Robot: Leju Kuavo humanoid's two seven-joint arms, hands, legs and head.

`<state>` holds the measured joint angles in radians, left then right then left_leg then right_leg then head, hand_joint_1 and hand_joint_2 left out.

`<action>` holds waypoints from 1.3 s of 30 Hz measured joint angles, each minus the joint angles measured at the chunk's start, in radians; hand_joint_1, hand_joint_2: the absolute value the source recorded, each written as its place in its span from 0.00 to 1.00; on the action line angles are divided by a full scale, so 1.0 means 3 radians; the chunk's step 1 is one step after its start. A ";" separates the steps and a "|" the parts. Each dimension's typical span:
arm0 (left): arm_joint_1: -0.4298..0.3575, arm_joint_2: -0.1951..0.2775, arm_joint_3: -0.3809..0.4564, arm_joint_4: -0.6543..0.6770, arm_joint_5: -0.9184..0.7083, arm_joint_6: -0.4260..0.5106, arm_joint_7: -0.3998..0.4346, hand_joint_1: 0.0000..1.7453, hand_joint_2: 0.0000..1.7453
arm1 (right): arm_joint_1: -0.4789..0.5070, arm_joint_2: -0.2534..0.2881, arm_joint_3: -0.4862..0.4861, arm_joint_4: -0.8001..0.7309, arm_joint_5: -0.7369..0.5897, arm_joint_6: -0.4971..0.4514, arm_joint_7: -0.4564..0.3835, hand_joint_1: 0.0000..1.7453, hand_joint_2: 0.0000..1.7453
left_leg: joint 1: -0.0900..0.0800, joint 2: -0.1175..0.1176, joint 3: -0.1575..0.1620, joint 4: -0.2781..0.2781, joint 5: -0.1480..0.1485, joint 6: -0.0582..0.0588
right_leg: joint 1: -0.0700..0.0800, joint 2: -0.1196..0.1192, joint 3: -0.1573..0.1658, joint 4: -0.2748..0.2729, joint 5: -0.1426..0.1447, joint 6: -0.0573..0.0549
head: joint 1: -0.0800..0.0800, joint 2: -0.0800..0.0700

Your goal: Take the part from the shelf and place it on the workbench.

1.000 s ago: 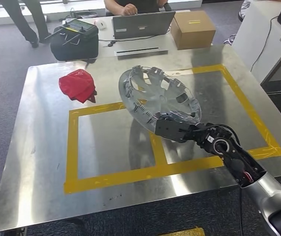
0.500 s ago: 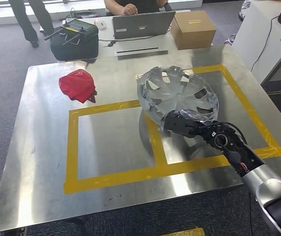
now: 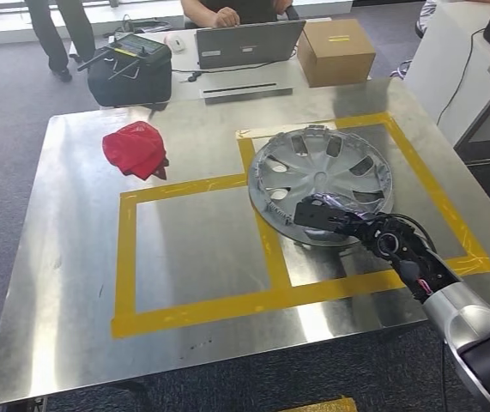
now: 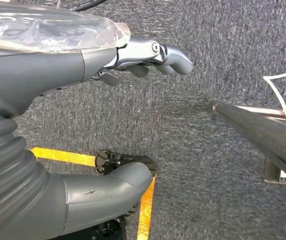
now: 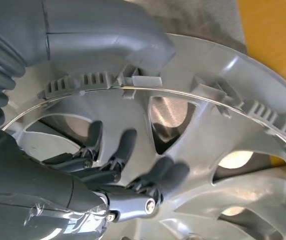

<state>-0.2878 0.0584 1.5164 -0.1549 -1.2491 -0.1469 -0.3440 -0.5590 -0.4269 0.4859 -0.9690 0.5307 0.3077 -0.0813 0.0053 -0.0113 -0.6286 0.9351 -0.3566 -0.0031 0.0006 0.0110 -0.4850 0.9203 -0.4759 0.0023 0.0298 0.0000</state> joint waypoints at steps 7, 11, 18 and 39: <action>0.0000 0.0000 0.0000 0.0000 0.0002 0.0000 -0.0004 0.00 1.00 | -0.0001 0.0000 0.0000 0.0045 0.0006 -0.0004 0.0000 0.00 0.00 | 0.0000 0.0000 0.0002 0.0000 0.0000 0.0000 | 0.0000 0.0000 0.0002 0.0000 0.0000 0.0000 | 0.0000 0.0000; 0.0000 0.0000 0.0000 0.0000 0.0004 0.0000 -0.0008 0.00 1.00 | -0.0003 0.0000 0.0000 0.0118 0.0008 -0.0010 -0.0002 0.00 0.00 | 0.0000 0.0000 0.0005 0.0000 0.0000 0.0000 | 0.0000 0.0000 0.0005 0.0000 0.0000 0.0000 | 0.0000 0.0000; 0.0000 0.0000 0.0000 0.0000 0.0004 0.0000 -0.0009 0.00 0.50 | -0.0006 0.0000 0.0000 0.0171 0.0002 -0.0011 -0.0004 0.00 0.00 | -0.0001 0.0000 0.0008 0.0000 0.0000 0.0000 | 0.0000 0.0000 0.0008 0.0000 0.0000 0.0000 | 0.0000 0.0000; 0.0009 0.0014 0.0000 0.0000 -0.0032 0.0157 0.0159 0.00 0.00 | -0.0020 0.0118 -0.0372 -0.1089 -0.3522 0.0662 0.0637 0.00 0.00 | -0.0003 0.0000 0.0017 -0.0001 0.0000 0.0000 | 0.0003 0.0000 0.0017 0.0001 -0.0001 -0.0001 | -0.0001 0.0000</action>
<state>-0.2850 0.0626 1.5164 -0.1549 -1.2589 -0.0997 -0.2964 -0.5650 -0.3914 0.3744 -1.2956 -0.5259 0.5063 0.1100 0.0044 -0.0113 -0.6234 0.9348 -0.3565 -0.0032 0.0015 0.0110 -0.4799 0.9205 -0.4761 0.0021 0.0296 0.0000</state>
